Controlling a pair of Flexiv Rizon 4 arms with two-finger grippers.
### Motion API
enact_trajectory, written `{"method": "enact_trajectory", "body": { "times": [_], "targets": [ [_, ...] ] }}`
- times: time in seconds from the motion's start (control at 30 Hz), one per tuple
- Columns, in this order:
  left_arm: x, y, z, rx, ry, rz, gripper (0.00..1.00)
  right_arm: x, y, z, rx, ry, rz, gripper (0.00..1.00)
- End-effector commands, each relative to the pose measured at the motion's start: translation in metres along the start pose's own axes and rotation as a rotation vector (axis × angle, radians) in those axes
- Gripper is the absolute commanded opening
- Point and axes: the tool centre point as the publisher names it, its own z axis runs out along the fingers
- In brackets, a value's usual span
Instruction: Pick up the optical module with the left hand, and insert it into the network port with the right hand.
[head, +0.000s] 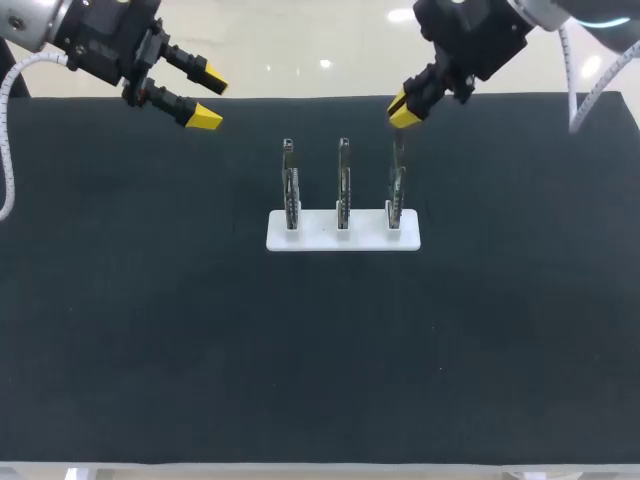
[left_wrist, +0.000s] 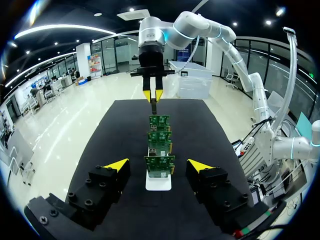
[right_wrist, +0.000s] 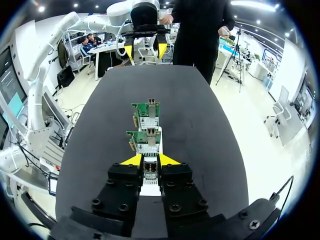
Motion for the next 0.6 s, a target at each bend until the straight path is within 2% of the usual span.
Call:
{"method": "enact_trajectory", "body": {
  "times": [0.03, 0.33, 0.37, 0.4, 0.6],
  "targets": [
    [-0.0006, 0.0006, 0.0, 0.001, 0.004, -0.001, 1.0, 0.0011, -0.0001, 0.0023, 0.002, -0.005, -0.002, 0.0],
    [-0.0006, 0.0006, 0.0, 0.001, 0.004, -0.001, 1.0, 0.0004, -0.0013, 0.0024, 0.007, -0.009, -0.001, 0.0],
    [-0.0006, 0.0006, 0.0, 0.001, 0.004, -0.001, 1.0, -0.0003, -0.0014, 0.0021, 0.007, -0.012, -0.003, 0.25],
    [-0.0006, 0.0006, 0.0, 0.001, 0.004, -0.001, 1.0, -0.0008, -0.0016, 0.0019, 0.012, -0.016, 0.003, 1.0],
    [-0.0006, 0.0006, 0.0, 0.001, 0.004, -0.001, 1.0, -0.0046, -0.0002, -0.0001, 0.015, -0.01, 0.007, 1.0]
  ]
}}
